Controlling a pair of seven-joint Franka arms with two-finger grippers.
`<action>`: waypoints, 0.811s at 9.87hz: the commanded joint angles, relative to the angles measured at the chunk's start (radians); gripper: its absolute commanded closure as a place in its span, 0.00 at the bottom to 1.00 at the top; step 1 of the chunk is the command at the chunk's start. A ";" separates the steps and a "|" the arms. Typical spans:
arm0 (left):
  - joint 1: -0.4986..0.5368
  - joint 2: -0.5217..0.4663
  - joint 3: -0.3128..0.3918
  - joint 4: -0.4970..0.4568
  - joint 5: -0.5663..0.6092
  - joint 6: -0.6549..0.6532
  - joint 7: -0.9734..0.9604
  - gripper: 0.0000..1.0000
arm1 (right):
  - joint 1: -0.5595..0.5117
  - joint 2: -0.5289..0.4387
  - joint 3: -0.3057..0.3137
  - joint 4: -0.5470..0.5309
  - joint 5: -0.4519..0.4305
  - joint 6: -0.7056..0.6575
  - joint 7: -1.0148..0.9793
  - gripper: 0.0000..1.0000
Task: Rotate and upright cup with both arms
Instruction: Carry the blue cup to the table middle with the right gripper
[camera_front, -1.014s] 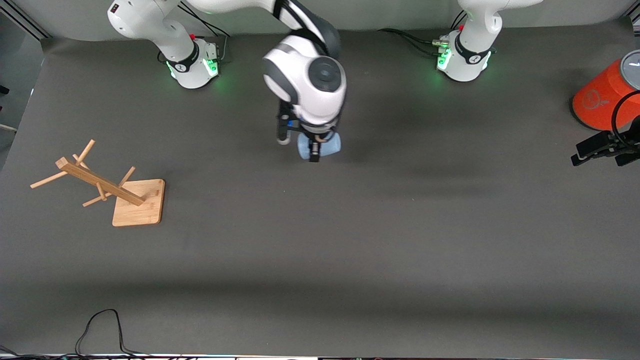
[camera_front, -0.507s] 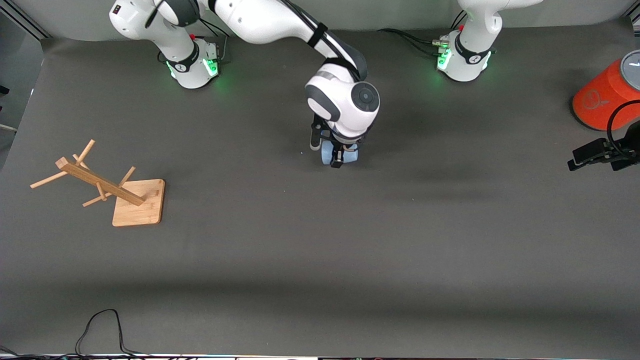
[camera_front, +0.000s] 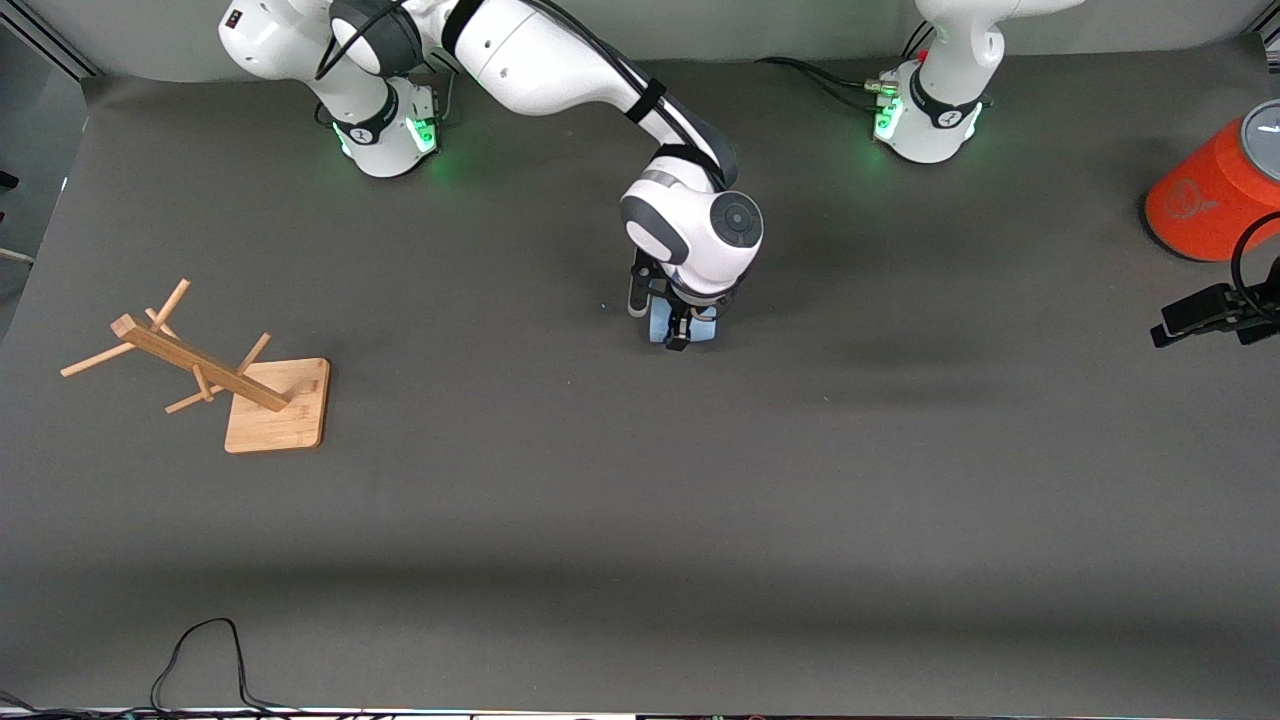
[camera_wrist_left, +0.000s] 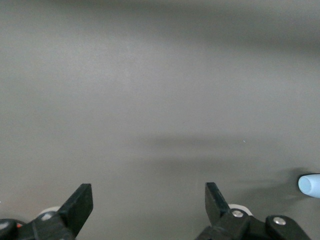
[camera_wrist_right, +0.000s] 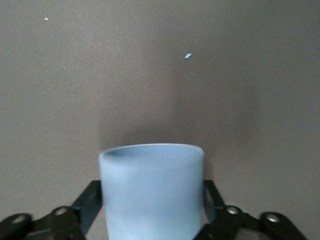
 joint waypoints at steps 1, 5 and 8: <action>-0.009 0.015 -0.006 0.028 -0.006 0.008 -0.007 0.00 | 0.009 0.028 -0.013 0.045 -0.016 -0.008 0.028 0.00; -0.027 0.004 -0.029 0.034 -0.016 -0.025 -0.097 0.00 | 0.001 0.014 -0.013 0.050 -0.018 -0.011 0.012 0.00; -0.033 0.002 -0.037 0.057 -0.098 -0.081 -0.094 0.00 | -0.010 -0.098 -0.011 0.050 -0.033 -0.155 -0.061 0.00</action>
